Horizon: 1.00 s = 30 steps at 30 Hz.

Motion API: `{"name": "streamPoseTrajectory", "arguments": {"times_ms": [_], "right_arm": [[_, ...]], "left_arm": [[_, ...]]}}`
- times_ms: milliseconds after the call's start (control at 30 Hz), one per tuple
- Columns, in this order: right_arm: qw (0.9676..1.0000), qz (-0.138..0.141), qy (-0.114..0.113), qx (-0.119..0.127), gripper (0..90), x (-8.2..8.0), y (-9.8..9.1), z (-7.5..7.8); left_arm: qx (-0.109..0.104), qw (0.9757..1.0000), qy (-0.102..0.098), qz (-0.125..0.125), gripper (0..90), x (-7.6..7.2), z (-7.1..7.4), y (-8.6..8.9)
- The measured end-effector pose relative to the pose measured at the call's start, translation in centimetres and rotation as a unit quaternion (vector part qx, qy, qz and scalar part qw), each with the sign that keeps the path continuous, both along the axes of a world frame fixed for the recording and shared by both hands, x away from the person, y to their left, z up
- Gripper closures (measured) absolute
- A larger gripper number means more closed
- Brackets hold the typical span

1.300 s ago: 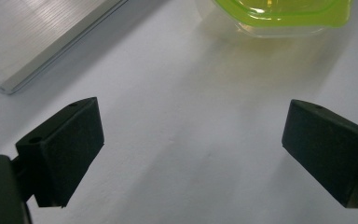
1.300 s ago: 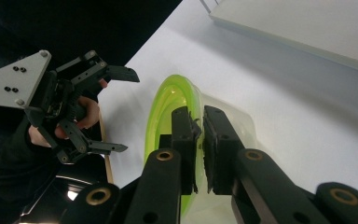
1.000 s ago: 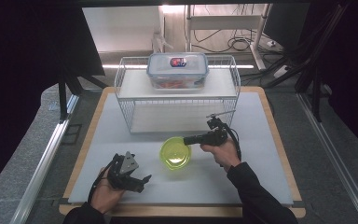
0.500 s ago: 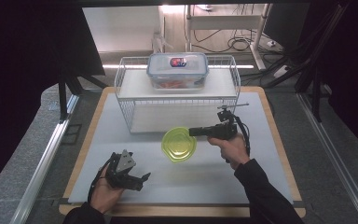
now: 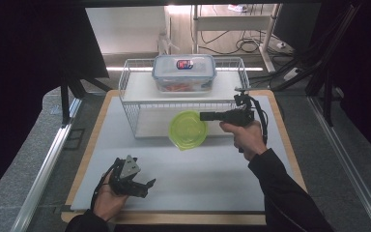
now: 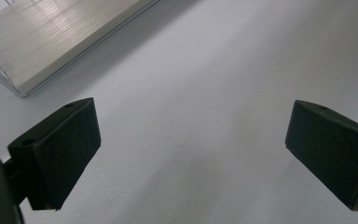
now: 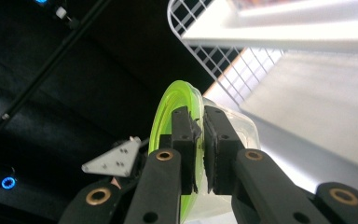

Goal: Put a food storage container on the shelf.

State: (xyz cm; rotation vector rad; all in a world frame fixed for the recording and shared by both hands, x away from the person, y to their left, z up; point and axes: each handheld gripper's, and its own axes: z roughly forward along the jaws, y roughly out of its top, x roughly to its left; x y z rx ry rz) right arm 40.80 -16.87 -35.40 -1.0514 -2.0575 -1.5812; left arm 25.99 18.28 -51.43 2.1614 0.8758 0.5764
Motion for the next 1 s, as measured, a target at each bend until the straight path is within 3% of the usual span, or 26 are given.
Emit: {"name": "streamPoseTrajectory", "arguments": {"times_ms": [100, 300, 633, 1000], "right_arm": [[1.0, -0.004, -0.003, 0.005, 83.6, 0.3, -0.1, 0.9], [0.9993, -0.021, -0.007, 0.029, 83.6, 1.5, -0.3, 4.0], [0.9976, -0.055, -0.02, 0.037, 83.6, 3.3, -0.2, 7.7], [0.99, -0.124, -0.041, 0.052, 83.6, 6.9, 1.3, 10.7]], "left_arm": [[-0.001, 1.0, 0.001, 0.001, 3.1, 0.0, 0.0, 0.0], [0.0, 1.0, 0.001, -0.001, 3.1, 0.0, 0.0, 0.0], [-0.003, 1.0, 0.001, -0.002, 3.1, 0.0, 0.0, 0.0], [-0.005, 1.0, 0.003, -0.005, 3.2, 0.0, -0.1, 0.0]]}}
